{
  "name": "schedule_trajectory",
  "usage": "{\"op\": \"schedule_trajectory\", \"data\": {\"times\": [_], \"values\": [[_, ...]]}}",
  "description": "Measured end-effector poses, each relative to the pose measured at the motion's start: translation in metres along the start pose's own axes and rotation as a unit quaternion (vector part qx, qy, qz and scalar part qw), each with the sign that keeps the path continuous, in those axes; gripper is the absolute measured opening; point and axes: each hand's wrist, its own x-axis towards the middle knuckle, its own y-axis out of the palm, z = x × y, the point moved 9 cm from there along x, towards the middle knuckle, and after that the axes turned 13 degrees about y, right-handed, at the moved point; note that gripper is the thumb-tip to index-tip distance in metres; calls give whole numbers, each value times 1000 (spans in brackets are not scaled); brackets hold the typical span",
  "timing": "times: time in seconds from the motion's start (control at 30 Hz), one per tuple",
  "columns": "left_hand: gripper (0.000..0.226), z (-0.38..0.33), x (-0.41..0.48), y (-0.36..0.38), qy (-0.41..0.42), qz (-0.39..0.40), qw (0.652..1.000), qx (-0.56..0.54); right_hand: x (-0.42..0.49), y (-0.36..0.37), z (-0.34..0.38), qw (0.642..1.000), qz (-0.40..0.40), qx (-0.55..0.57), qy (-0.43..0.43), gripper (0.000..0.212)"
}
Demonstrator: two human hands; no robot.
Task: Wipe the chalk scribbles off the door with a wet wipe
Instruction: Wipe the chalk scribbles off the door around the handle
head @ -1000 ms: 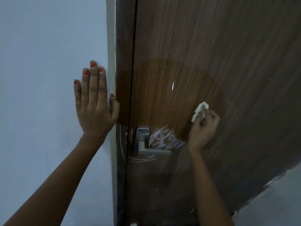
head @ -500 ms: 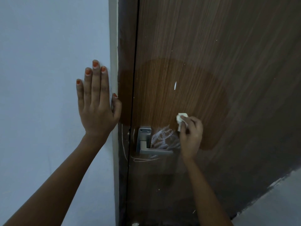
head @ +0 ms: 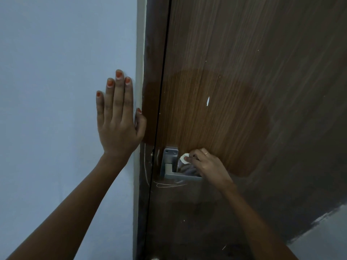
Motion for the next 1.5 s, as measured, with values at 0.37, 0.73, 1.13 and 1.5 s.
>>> {"op": "schedule_trajectory", "data": {"times": [0.37,0.73,1.13,1.5], "values": [[53,-1,0,0,-1,2,1000,-2,7,8,10,996,24,74,50,46],[53,0,0,1,1,2,1000,2,-37,-17,-73,953,-135,115,243,32],[53,0,0,0,1,0,1000,0,-75,35,-63,977,-31,52,204,49],[54,1,0,0,-7,-1,1000,9,-67,28,-57,909,-163,155,351,28]]}}
